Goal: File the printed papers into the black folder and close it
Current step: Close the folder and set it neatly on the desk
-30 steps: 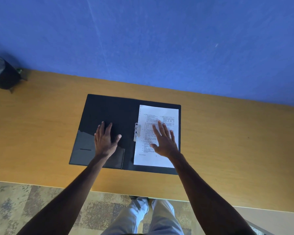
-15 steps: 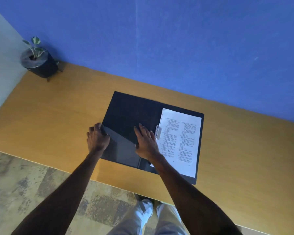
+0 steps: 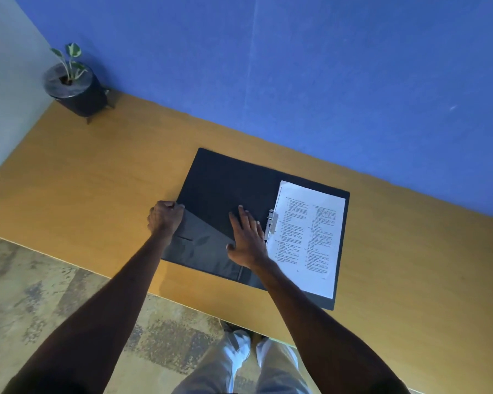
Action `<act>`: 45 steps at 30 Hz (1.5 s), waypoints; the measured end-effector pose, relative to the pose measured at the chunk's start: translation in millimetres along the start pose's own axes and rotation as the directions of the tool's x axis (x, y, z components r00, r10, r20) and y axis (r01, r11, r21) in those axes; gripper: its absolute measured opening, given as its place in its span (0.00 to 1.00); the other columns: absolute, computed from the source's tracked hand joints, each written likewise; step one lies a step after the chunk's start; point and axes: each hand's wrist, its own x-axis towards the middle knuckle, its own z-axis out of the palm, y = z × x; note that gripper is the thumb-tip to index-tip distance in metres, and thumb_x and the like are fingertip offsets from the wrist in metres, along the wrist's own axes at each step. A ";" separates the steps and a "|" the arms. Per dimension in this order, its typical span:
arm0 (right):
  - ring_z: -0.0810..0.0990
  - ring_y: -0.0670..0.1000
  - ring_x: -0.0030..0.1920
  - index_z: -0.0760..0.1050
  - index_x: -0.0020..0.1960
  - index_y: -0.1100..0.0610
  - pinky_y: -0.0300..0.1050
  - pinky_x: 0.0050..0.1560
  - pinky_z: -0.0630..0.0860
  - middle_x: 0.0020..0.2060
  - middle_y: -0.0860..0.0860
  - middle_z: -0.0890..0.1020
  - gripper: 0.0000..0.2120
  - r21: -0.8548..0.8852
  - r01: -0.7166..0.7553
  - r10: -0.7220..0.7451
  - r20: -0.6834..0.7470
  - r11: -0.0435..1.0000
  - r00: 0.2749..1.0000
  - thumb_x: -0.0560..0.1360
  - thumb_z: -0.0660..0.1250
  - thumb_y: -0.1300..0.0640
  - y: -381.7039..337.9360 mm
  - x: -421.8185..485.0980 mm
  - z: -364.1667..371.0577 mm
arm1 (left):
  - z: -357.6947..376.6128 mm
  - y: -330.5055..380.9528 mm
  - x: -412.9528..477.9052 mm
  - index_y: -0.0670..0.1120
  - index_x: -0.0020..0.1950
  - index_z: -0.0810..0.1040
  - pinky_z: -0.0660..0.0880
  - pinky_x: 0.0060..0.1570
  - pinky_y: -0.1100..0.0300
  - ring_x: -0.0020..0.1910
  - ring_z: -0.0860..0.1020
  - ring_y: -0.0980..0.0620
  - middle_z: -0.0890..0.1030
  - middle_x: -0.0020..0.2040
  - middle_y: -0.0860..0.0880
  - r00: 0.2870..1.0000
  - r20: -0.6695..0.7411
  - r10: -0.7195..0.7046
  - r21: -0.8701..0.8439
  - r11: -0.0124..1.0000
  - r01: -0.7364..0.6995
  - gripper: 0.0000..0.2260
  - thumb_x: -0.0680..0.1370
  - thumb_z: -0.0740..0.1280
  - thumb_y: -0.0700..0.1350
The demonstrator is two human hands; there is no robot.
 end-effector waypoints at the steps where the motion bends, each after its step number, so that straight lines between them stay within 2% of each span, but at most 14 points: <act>1: 0.44 0.57 0.91 0.47 0.90 0.53 0.63 0.90 0.49 0.90 0.53 0.42 0.45 0.005 0.001 -0.001 0.004 1.000 1.000 0.82 0.70 0.52 -0.2 -0.6 -0.2 | -0.9 -0.5 -0.9 0.42 0.58 0.89 0.78 0.70 0.46 0.69 0.80 0.38 0.86 0.63 0.41 1.000 0.008 0.022 -0.037 0.999 -0.021 0.13 0.83 0.68 0.48; 3: 0.43 0.57 0.91 0.48 0.90 0.53 0.63 0.90 0.50 0.90 0.53 0.42 0.44 0.020 0.001 -0.001 0.007 1.000 1.000 0.83 0.70 0.53 -0.5 -2.2 -1.2 | -4.4 -0.3 -5.0 0.45 0.51 0.88 0.79 0.64 0.49 0.63 0.81 0.41 0.85 0.54 0.45 0.998 0.005 0.057 -0.084 0.995 -0.057 0.10 0.83 0.68 0.47; 7: 0.43 0.56 0.91 0.46 0.90 0.53 0.63 0.90 0.50 0.90 0.52 0.41 0.45 0.103 0.005 -0.004 -0.010 0.995 1.000 0.83 0.69 0.57 -0.6 -9.5 -5.9 | -19.9 8.1 -15.0 0.44 0.64 0.89 0.79 0.66 0.47 0.68 0.81 0.37 0.87 0.66 0.43 0.993 -0.009 0.114 -0.028 0.993 -0.115 0.15 0.84 0.66 0.48; 9: 0.45 0.56 0.91 0.43 0.90 0.53 0.63 0.90 0.51 0.90 0.52 0.42 0.46 0.142 0.017 -0.010 -0.051 0.990 0.999 0.83 0.70 0.57 -0.1 -15.1 -9.7 | -31.2 13.6 -21.1 0.45 0.62 0.90 0.80 0.63 0.46 0.65 0.83 0.38 0.88 0.65 0.43 0.987 -0.014 0.158 -0.027 0.987 -0.158 0.15 0.83 0.66 0.48; 12: 0.51 0.57 0.90 0.42 0.90 0.53 0.62 0.89 0.55 0.90 0.52 0.46 0.48 0.239 0.055 -0.022 -0.138 0.970 0.990 0.83 0.71 0.58 1.2 -23.9 -18.5 | -47.7 23.8 -34.2 0.41 0.49 0.89 0.78 0.50 0.49 0.50 0.84 0.46 0.87 0.50 0.47 0.972 0.047 0.230 -0.219 0.952 -0.215 0.18 0.81 0.69 0.55; 14: 0.57 0.57 0.89 0.43 0.90 0.52 0.60 0.87 0.62 0.89 0.52 0.52 0.48 0.332 0.079 -0.014 -0.195 0.940 0.981 0.82 0.71 0.59 3.3 -30.5 -25.7 | -55.6 34.8 -51.0 0.39 0.50 0.88 0.79 0.44 0.55 0.43 0.86 0.53 0.88 0.45 0.51 0.942 0.144 0.303 -0.387 0.893 -0.228 0.23 0.82 0.69 0.60; 16: 0.63 0.54 0.85 0.49 0.90 0.50 0.54 0.81 0.70 0.86 0.52 0.61 0.44 0.453 0.091 0.028 -0.249 0.887 0.968 0.82 0.70 0.59 5.2 -37.3 -34.4 | -58.3 47.9 -73.2 0.42 0.52 0.89 0.83 0.41 0.59 0.43 0.89 0.57 0.91 0.48 0.51 0.893 0.207 0.399 -0.441 0.853 -0.278 0.22 0.83 0.68 0.60; 19: 0.76 0.52 0.75 0.68 0.83 0.53 0.46 0.70 0.77 0.75 0.52 0.77 0.30 0.610 0.100 0.135 -0.327 0.786 0.935 0.83 0.69 0.61 8.3 -51.1 -53.0 | -46.1 63.3 -104.0 0.44 0.53 0.89 0.84 0.40 0.65 0.45 0.89 0.56 0.91 0.50 0.51 0.817 0.255 0.517 -0.462 0.808 -0.367 0.18 0.87 0.65 0.55; 23: 0.89 0.56 0.50 0.85 0.59 0.58 0.39 0.48 0.80 0.49 0.46 0.88 0.11 0.820 0.161 0.241 -0.340 0.549 0.909 0.83 0.65 0.65 26.8 -82.8 -81.6 | -12.7 76.6 -140.9 0.43 0.62 0.86 0.83 0.43 0.66 0.49 0.88 0.58 0.89 0.52 0.54 0.745 0.280 0.606 -0.484 0.759 -0.436 0.15 0.89 0.63 0.50; 28: 0.89 0.62 0.47 0.84 0.53 0.60 0.46 0.43 0.83 0.50 0.55 0.90 0.10 0.916 0.180 0.293 -0.293 0.359 0.910 0.85 0.68 0.55 53.0 -127.2 -117.0 | 36.6 83.0 -179.1 0.50 0.73 0.83 0.85 0.61 0.47 0.65 0.86 0.50 0.87 0.64 0.50 0.641 0.285 0.713 -0.436 0.692 -0.575 0.14 0.89 0.63 0.47; 33: 0.91 0.57 0.44 0.82 0.50 0.59 0.55 0.43 0.87 0.47 0.53 0.89 0.16 0.911 0.131 0.414 -0.302 0.391 0.859 0.84 0.71 0.46 87.0 -154.0 -131.4 | 84.9 84.6 -205.1 0.58 0.84 0.70 0.78 0.77 0.45 0.79 0.76 0.55 0.77 0.79 0.59 0.490 0.400 0.774 -0.257 0.608 -0.751 0.22 0.89 0.63 0.54; 38: 0.90 0.60 0.49 0.85 0.54 0.62 0.52 0.43 0.90 0.49 0.56 0.89 0.08 0.899 0.033 0.533 -0.288 0.437 0.796 0.83 0.74 0.56 138.6 -168.5 -120.1 | 130.8 78.3 -214.5 0.60 0.90 0.47 0.58 0.85 0.52 0.91 0.51 0.53 0.46 0.90 0.62 0.350 0.547 0.760 0.040 0.394 -0.918 0.31 0.89 0.55 0.63; 41: 0.89 0.60 0.51 0.86 0.53 0.60 0.49 0.41 0.89 0.48 0.56 0.89 0.07 0.897 -0.034 0.602 -0.267 0.440 0.753 0.83 0.72 0.57 167.5 -170.9 -104.3 | 155.4 70.9 -217.3 0.53 0.91 0.43 0.54 0.90 0.46 0.91 0.45 0.51 0.41 0.91 0.55 0.346 0.616 0.708 0.200 0.284 -0.938 0.33 0.90 0.52 0.61; 45: 0.89 0.60 0.55 0.86 0.56 0.60 0.63 0.55 0.87 0.51 0.56 0.89 0.07 0.910 -0.156 0.696 -0.174 0.384 0.696 0.84 0.70 0.59 197.8 -167.3 -84.3 | 175.6 60.3 -217.7 0.50 0.90 0.40 0.54 0.90 0.44 0.91 0.43 0.50 0.39 0.91 0.53 0.423 0.673 0.606 0.316 0.281 -0.906 0.33 0.90 0.50 0.60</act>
